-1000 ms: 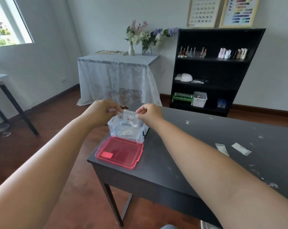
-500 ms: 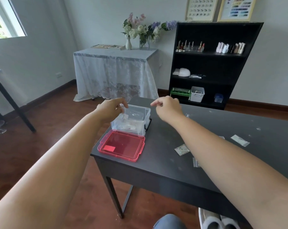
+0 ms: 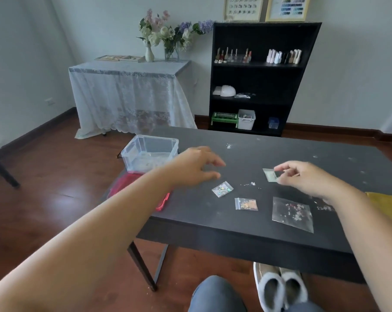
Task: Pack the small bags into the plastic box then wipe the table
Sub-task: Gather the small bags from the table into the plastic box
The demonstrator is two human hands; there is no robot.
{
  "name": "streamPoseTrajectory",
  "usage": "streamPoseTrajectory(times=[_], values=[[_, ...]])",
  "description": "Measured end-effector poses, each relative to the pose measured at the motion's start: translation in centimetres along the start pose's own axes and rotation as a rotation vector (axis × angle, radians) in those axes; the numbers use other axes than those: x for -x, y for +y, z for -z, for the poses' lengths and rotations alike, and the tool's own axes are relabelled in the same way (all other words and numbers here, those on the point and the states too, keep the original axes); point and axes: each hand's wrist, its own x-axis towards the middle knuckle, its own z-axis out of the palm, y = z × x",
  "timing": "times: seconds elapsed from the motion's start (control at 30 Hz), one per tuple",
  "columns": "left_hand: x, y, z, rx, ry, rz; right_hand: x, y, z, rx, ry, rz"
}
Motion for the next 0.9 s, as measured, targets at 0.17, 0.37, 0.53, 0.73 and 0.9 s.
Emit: streamPoseTrajectory(times=[0.17,0.37,0.53,0.73,0.9], values=[[-2.5,3.3,-5.1,-0.125,-0.218,0.004,3.1,2.7,1.2,0.157,-0.170,-0.061],[-3.7,4.8,-6.9,-0.139,-0.272,0.085,3.3,3.6,0.6,0.280,-0.133,-0.038],[-4.0,5.4,-6.9,-0.022,-0.315,0.204,2.9,3.1,0.6,0.295,-0.180,-0.051],[-3.7,5.5,-6.8,0.042,-0.250,0.197,3.1,3.3,0.2,0.179,-0.169,-0.011],[-2.6,4.4,-5.5,0.114,-0.168,0.186,3.5,3.7,0.0,-0.161,-0.134,-0.024]])
